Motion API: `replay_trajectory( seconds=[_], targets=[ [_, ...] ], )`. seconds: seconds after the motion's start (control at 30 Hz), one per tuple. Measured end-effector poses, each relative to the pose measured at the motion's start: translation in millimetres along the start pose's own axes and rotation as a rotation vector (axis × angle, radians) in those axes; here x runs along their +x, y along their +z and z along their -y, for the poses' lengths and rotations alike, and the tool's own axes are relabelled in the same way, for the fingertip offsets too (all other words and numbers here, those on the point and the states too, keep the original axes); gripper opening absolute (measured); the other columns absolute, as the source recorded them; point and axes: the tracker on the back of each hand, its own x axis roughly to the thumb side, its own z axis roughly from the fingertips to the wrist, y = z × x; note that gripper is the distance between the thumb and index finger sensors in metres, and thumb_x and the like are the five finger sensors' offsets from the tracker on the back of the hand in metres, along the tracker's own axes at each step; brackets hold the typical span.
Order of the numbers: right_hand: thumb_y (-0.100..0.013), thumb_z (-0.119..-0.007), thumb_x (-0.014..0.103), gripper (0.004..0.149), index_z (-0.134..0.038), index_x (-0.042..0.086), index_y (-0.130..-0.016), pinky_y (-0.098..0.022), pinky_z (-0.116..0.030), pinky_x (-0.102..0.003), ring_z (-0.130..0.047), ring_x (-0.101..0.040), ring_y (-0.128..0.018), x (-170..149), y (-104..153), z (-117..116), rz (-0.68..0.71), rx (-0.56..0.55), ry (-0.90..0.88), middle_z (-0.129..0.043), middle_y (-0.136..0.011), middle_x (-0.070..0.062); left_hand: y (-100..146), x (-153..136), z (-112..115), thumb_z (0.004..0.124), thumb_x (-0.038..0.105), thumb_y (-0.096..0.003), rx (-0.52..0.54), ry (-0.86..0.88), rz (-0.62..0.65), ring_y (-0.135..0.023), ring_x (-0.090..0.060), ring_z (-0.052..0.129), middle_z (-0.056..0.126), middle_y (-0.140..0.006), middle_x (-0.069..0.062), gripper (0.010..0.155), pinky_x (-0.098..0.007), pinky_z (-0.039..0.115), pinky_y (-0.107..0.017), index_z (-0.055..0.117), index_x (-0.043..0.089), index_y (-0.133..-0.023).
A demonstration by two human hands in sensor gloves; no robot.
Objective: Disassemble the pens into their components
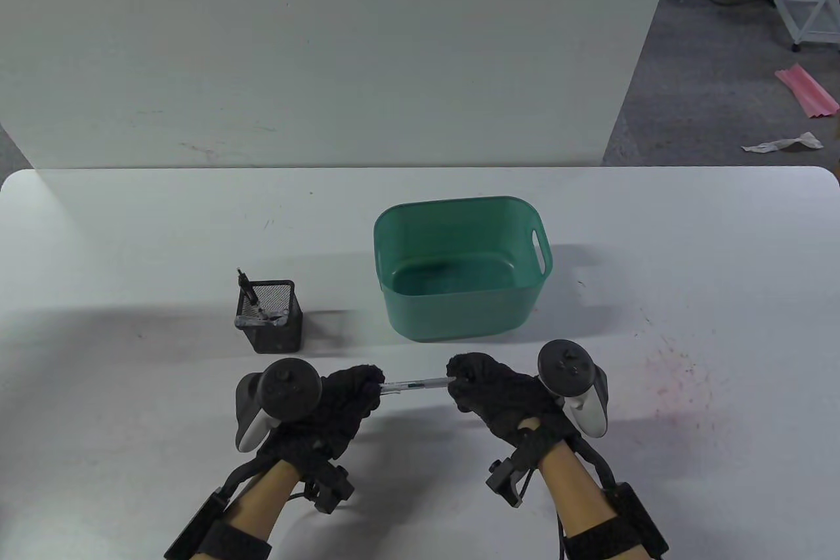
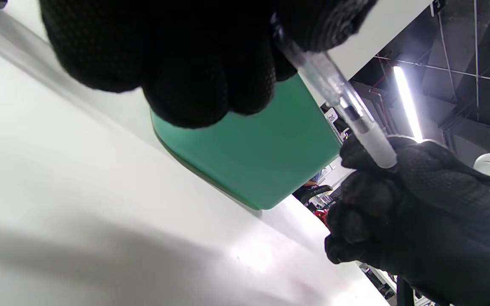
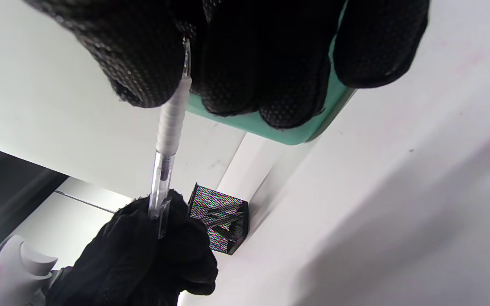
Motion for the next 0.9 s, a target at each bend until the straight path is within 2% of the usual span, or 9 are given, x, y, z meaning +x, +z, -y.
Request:
replay_trajectory(
  seconds=[0.07,0.17,0.33,0.43,0.53,0.6,0.73,0.83,0.9],
  targets=[
    [-0.057,-0.073,0.052,0.065,-0.056,0.013,-0.107,-0.059,-0.069,-0.064,-0.081,-0.042,-0.081,-1.1,2.3,-0.1,-0.011,-0.007,0.058,-0.077,-0.090,-0.015,-0.3,-0.7,1.7,0.068,0.043,-0.0524,-0.010,0.014,-0.003,-0.060,-0.023,0.106,0.095,-0.080,-0.006,0.047,-0.049,0.089,-0.049,0.076,0.022,-0.094],
    [-0.057,-0.068,0.059,0.064,-0.067,0.011,-0.100,-0.057,-0.072,-0.062,-0.086,-0.041,-0.076,-1.3,3.4,0.1,-0.009,-0.017,0.112,-0.084,-0.084,-0.014,0.0,1.1,4.5,0.068,0.043,-0.0525,-0.020,-0.003,0.007,-0.060,-0.023,0.106,0.095,-0.080,-0.006,0.048,-0.049,0.089,-0.049,0.076,0.022,-0.094],
    [-0.058,-0.070,0.050,0.049,-0.084,0.009,-0.081,-0.050,-0.077,-0.059,-0.095,-0.034,-0.054,1.5,3.1,-1.3,0.008,-0.067,0.095,-0.094,-0.057,-0.010,0.5,2.7,7.3,0.068,0.043,-0.0525,-0.034,0.009,0.012,-0.060,-0.023,0.106,0.095,-0.080,-0.006,0.047,-0.050,0.089,-0.049,0.076,0.022,-0.094],
    [-0.057,-0.074,0.047,0.048,-0.079,0.009,-0.086,-0.052,-0.077,-0.058,-0.094,-0.033,-0.057,3.5,2.4,-0.9,0.035,-0.025,0.143,-0.092,-0.061,-0.008,0.5,2.5,7.6,0.068,0.043,-0.0524,-0.035,-0.005,0.011,-0.060,-0.023,0.106,0.096,-0.080,-0.006,0.048,-0.049,0.089,-0.049,0.076,0.022,-0.094],
    [-0.056,-0.079,0.042,0.055,-0.065,0.012,-0.100,-0.057,-0.072,-0.061,-0.087,-0.037,-0.072,3.0,2.7,-1.0,0.016,-0.008,0.144,-0.084,-0.079,-0.011,0.9,2.0,7.4,0.068,0.043,-0.0524,-0.030,0.000,0.000,-0.060,-0.024,0.106,0.096,-0.080,-0.006,0.047,-0.050,0.089,-0.049,0.076,0.021,-0.094],
    [-0.056,-0.074,0.053,0.068,-0.054,0.013,-0.107,-0.058,-0.071,-0.061,-0.083,-0.040,-0.078,1.1,3.6,0.0,-0.002,0.007,0.172,-0.079,-0.087,-0.014,1.2,1.4,6.8,0.068,0.043,-0.0524,-0.027,0.006,-0.005,-0.060,-0.023,0.106,0.096,-0.080,-0.006,0.048,-0.050,0.089,-0.049,0.076,0.021,-0.094],
    [-0.058,-0.065,0.057,0.063,-0.073,0.006,-0.094,-0.053,-0.075,-0.060,-0.092,-0.038,-0.064,-2.5,4.2,1.3,-0.027,-0.059,0.140,-0.090,-0.070,-0.013,1.4,0.2,5.2,0.068,0.043,-0.0523,-0.021,0.015,-0.009,-0.060,-0.023,0.106,0.096,-0.080,-0.006,0.048,-0.050,0.089,-0.049,0.076,0.021,-0.094],
    [-0.059,-0.068,0.052,0.053,-0.082,0.006,-0.081,-0.050,-0.078,-0.059,-0.096,-0.033,-0.052,-1.1,2.3,0.9,0.001,-0.063,0.122,-0.094,-0.055,-0.009,1.4,-0.8,5.5,0.068,0.043,-0.0524,-0.025,0.018,-0.014,-0.060,-0.023,0.106,0.095,-0.080,-0.006,0.047,-0.050,0.089,-0.049,0.076,0.022,-0.094],
    [-0.059,-0.070,0.048,0.048,-0.082,0.007,-0.081,-0.050,-0.078,-0.058,-0.096,-0.032,-0.052,-0.1,2.6,1.2,0.011,-0.060,0.128,-0.094,-0.054,-0.008,1.4,-0.4,5.6,0.068,0.043,-0.0524,-0.029,0.025,-0.014,-0.060,-0.024,0.106,0.095,-0.080,-0.006,0.048,-0.050,0.089,-0.049,0.076,0.022,-0.094]
  ],
)
